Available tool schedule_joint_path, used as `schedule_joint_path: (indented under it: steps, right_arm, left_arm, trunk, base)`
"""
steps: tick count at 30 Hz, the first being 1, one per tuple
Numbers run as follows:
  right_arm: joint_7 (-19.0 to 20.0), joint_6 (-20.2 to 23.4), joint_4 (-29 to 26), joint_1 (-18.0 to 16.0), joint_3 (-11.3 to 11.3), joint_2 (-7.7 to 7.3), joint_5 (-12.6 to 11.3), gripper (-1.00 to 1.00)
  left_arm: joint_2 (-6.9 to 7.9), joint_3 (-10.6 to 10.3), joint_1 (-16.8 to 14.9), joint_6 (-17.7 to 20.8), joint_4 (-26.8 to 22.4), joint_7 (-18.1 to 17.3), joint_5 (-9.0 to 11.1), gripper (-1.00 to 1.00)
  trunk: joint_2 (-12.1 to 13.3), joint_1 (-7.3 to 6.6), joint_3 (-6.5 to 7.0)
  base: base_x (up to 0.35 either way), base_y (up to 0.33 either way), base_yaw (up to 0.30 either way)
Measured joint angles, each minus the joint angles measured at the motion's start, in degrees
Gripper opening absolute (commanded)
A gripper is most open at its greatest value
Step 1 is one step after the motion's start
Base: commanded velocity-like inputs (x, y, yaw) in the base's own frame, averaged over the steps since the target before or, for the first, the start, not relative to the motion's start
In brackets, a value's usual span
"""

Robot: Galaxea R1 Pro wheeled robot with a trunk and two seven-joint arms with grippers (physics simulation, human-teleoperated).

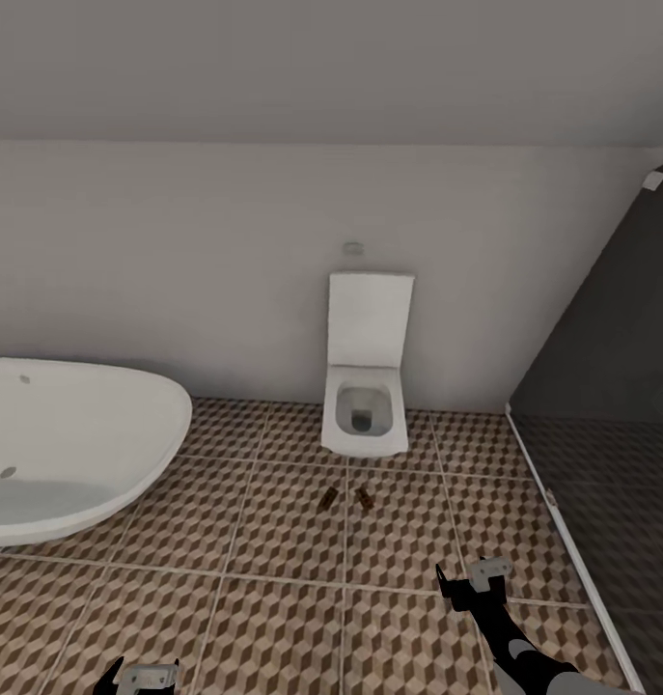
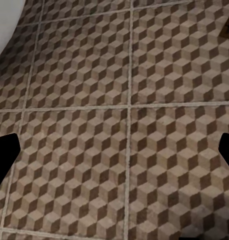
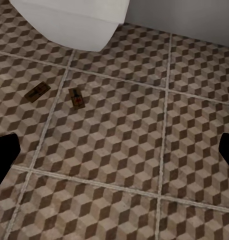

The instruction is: Take the four mousetraps from the cabinet in the bathroom and place them on the bathroom floor. Make sure all four end up on the same floor surface, and ensure that at least two of them are either under or directly next to the same bathroom sink.

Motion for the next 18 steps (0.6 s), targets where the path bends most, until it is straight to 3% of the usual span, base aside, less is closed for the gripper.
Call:
schedule_joint_path:
  steps: [18]
  right_arm:
    - [0.0, 0.08, 0.0, 0.03, -0.02, 0.0, 0.0, 1.0]
  left_arm:
    - [-0.56, -0.03, 0.0, -0.09, -0.04, -0.08, -0.06, 1.0]
  trunk:
    - [0.0, 0.0, 0.78]
  base:
    - [0.0, 0.0, 0.019]
